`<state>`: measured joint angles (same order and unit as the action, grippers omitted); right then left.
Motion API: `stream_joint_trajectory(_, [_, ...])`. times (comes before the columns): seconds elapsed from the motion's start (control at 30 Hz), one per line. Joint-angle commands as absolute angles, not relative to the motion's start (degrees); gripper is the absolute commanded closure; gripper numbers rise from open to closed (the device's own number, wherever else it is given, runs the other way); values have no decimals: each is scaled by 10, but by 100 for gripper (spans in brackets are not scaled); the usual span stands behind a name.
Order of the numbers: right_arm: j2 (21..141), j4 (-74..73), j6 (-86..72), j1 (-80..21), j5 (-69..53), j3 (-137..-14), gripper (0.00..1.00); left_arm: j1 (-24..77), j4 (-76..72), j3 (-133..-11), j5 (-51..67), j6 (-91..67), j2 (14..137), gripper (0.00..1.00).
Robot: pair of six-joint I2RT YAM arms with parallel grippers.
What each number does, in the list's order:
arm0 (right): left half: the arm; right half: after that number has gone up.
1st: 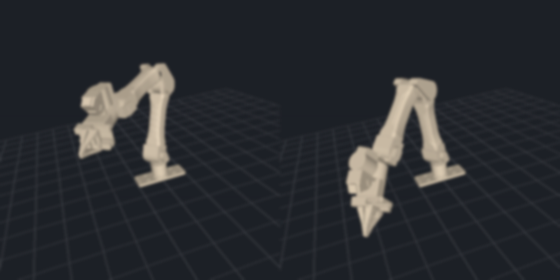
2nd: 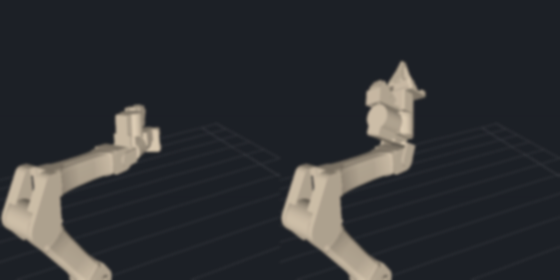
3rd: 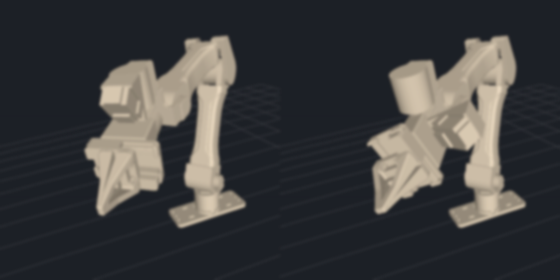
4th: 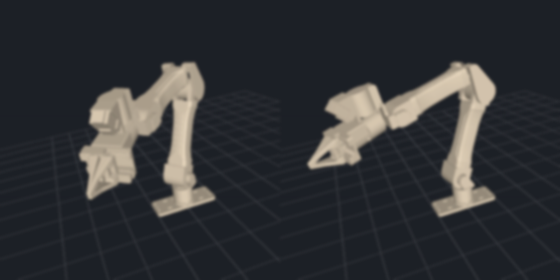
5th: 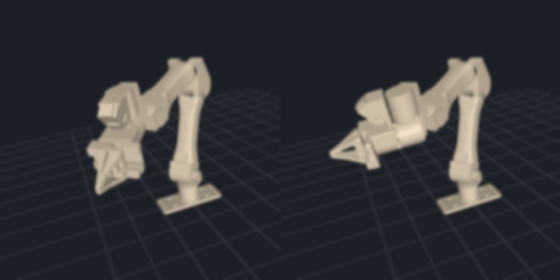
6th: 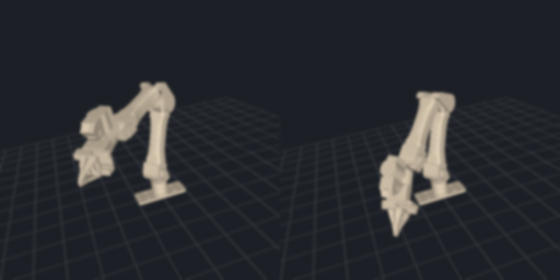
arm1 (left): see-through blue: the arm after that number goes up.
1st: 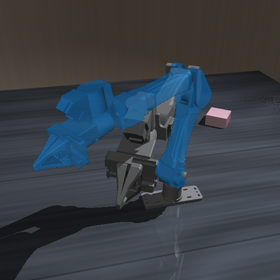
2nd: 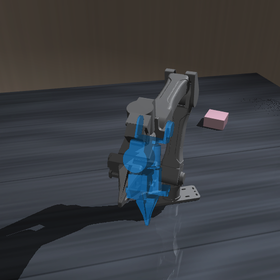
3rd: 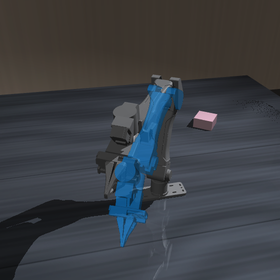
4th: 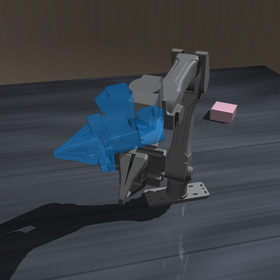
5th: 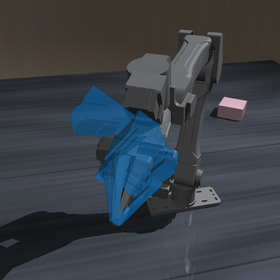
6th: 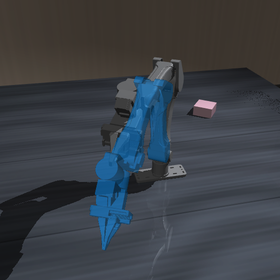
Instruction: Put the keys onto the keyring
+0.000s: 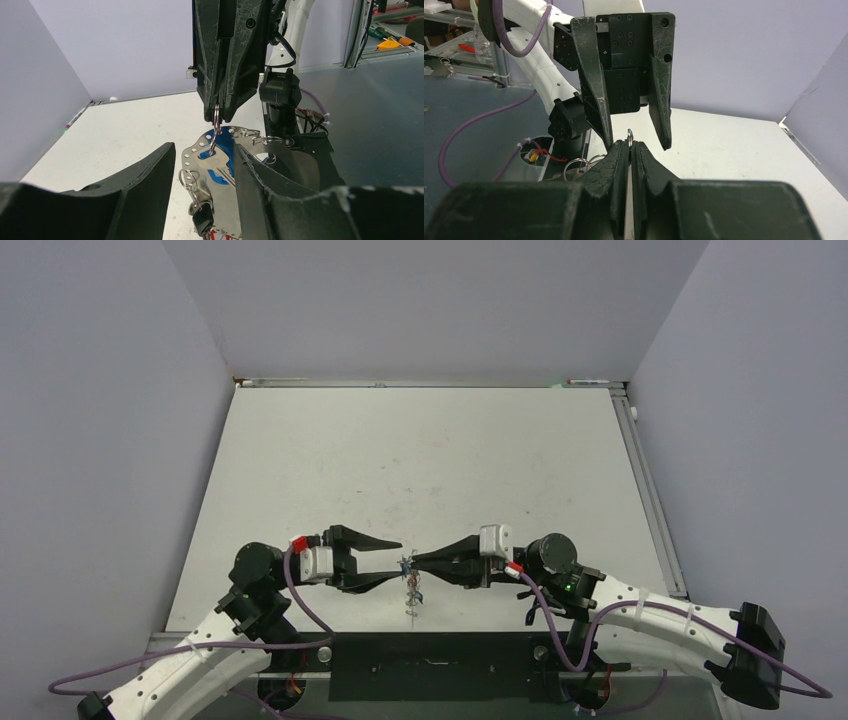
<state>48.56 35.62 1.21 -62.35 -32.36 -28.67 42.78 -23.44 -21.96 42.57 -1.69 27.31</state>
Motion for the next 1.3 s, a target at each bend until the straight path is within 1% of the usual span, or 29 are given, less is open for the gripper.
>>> stream_joint_trajectory(0.0, [493, 441, 11, -628, -346, -286, 95, 431, -266, -218, 431, -24, 266, 57])
stream_joint_trajectory(0.37, [525, 454, 13, -628, -349, -295, 95, 432, -267, -220, 434, -27, 272, 69])
stream_joint_trajectory(0.53, [518, 467, 6, -628, -345, -288, 95, 436, -250, -224, 435, -17, 281, 69])
stream_joint_trajectory(0.67, [507, 473, 3, -628, -335, -280, 95, 438, -245, -225, 433, -14, 283, 67])
stream_joint_trajectory(0.93, [509, 479, 0, -633, -336, -276, 95, 438, -272, -218, 443, -31, 282, 68])
stream_joint_trajectory(1.07, [507, 483, 0, -634, -332, -271, 95, 439, -276, -216, 445, -32, 286, 71])
stream_joint_trajectory(1.2, [504, 494, 0, -634, -331, -264, 95, 439, -278, -218, 447, -33, 293, 78])
stream_joint_trajectory(1.27, [507, 496, 0, -635, -332, -264, 95, 438, -281, -217, 448, -35, 295, 79])
